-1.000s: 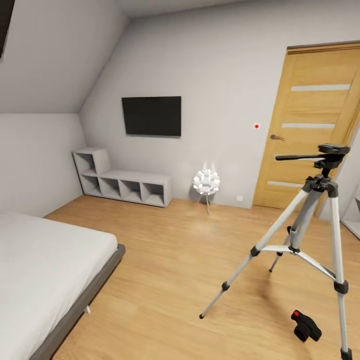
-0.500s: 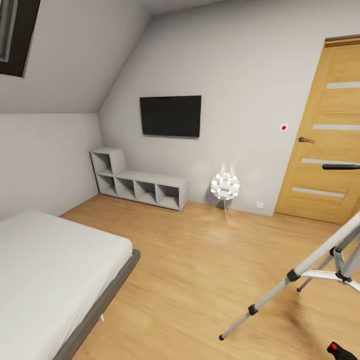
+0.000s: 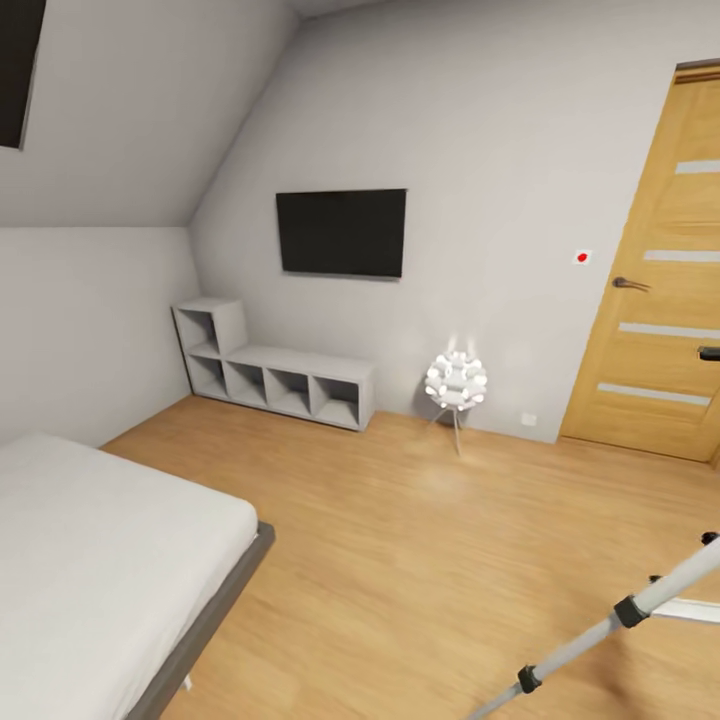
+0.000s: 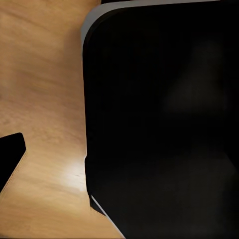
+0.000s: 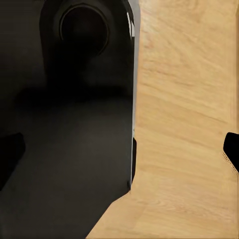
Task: Attach the digital camera to the camera tripod in the bedroom.
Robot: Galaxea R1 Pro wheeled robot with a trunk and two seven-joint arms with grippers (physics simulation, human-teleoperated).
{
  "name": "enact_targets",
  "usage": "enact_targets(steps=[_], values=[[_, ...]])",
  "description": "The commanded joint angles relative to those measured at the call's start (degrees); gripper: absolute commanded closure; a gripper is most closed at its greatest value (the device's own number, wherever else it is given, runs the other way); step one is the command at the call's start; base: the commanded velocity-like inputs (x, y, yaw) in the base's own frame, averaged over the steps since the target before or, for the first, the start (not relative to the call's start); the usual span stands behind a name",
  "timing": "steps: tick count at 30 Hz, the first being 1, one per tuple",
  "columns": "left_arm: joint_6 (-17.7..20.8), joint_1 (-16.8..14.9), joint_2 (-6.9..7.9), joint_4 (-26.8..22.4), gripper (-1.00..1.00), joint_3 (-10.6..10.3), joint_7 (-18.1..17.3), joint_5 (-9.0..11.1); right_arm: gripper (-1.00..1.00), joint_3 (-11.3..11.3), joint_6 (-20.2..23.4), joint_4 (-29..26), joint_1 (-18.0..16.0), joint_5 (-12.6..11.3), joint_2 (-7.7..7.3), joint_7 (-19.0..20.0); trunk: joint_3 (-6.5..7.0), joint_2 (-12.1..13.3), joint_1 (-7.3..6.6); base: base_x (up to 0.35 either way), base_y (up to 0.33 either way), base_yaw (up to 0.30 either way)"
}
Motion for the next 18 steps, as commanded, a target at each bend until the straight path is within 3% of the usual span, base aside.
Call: enact_targets(steps=[1, 18], values=[[0.0, 0.0, 0.01, -0.1, -1.0, 0.0, 0.0, 0.0, -1.0, 0.0, -0.4, 0.2, -0.1, 0.0, 0.0, 0.0, -0.04, 0.0, 0.04, 0.34, 0.001, -0.047], [0.0, 0.0, 0.01, -0.1, -1.0, 0.0, 0.0, 0.0, -1.0, 0.0, -0.4, 0.2, -0.1, 0.0, 0.0, 0.0, -0.04, 0.0, 0.04, 0.321, 0.0, -0.117]])
